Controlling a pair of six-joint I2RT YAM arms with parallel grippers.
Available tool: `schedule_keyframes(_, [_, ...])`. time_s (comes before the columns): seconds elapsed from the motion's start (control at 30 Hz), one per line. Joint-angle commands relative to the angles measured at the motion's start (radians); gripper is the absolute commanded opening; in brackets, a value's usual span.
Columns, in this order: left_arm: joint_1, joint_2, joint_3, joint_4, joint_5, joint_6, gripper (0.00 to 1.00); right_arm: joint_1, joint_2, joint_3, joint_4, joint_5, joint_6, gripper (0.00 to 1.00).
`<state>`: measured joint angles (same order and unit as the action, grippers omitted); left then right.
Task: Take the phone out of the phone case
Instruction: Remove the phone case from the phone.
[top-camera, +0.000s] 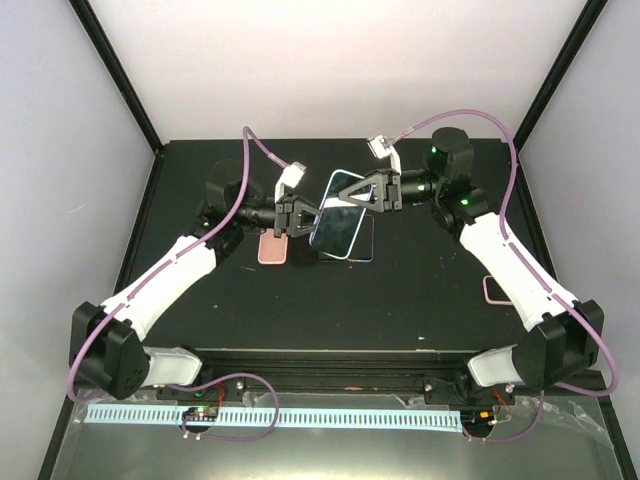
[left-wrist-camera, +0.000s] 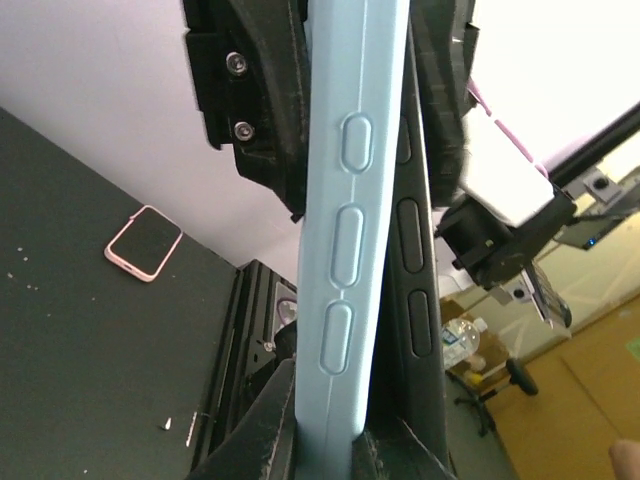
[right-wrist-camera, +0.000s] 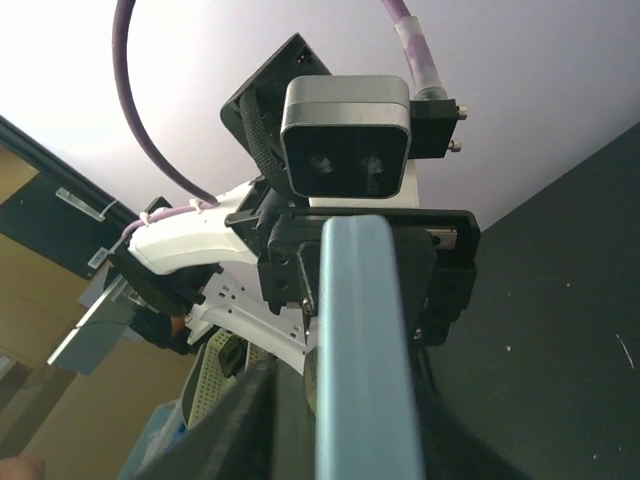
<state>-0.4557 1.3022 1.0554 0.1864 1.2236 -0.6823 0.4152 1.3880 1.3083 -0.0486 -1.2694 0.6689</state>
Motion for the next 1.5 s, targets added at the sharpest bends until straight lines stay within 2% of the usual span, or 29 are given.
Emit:
schedule_keyframes(0.0, [0.026, 0.000, -0.018, 0.181, -0.100, -0.150, 0.02, -0.044, 0.006, 0.024, -0.064, -0.007, -0.032, 0.41])
schedule_keyframes(0.07, [0.034, -0.001, -0.036, 0.204, -0.116, -0.180, 0.01, -0.077, 0.009, 0.044, -0.073, 0.005, -0.036, 0.49])
schedule_keyframes(0.2, [0.059, -0.001, -0.067, 0.221, -0.169, -0.243, 0.02, -0.138, 0.003, 0.074, -0.117, 0.048, -0.074, 0.57])
schedule_keyframes(0.37, [0.092, 0.003, -0.114, 0.279, -0.242, -0.372, 0.02, -0.157, -0.006, 0.145, -0.312, 0.182, -0.277, 0.59])
schedule_keyframes(0.47, [0.097, 0.003, -0.105, 0.239, -0.274, -0.383, 0.02, -0.157, -0.024, 0.163, -0.373, 0.283, -0.362, 0.59])
schedule_keyframes(0.63, [0.097, -0.004, -0.076, 0.046, -0.364, -0.381, 0.02, -0.147, -0.050, 0.150, -0.395, 0.382, -0.428, 0.59])
schedule_keyframes(0.8, [0.098, -0.014, -0.059, -0.086, -0.457, -0.429, 0.02, -0.071, -0.076, 0.155, -0.452, 0.571, -0.576, 0.59])
schedule_keyframes(1.13, [0.098, -0.002, -0.078, -0.088, -0.476, -0.561, 0.02, 0.218, -0.089, 0.126, -0.480, 1.000, -0.892, 0.58])
schedule_keyframes(1.47, [0.098, 0.006, -0.087, -0.077, -0.474, -0.598, 0.02, 0.409, -0.012, 0.122, -0.464, 1.209, -1.016, 0.58])
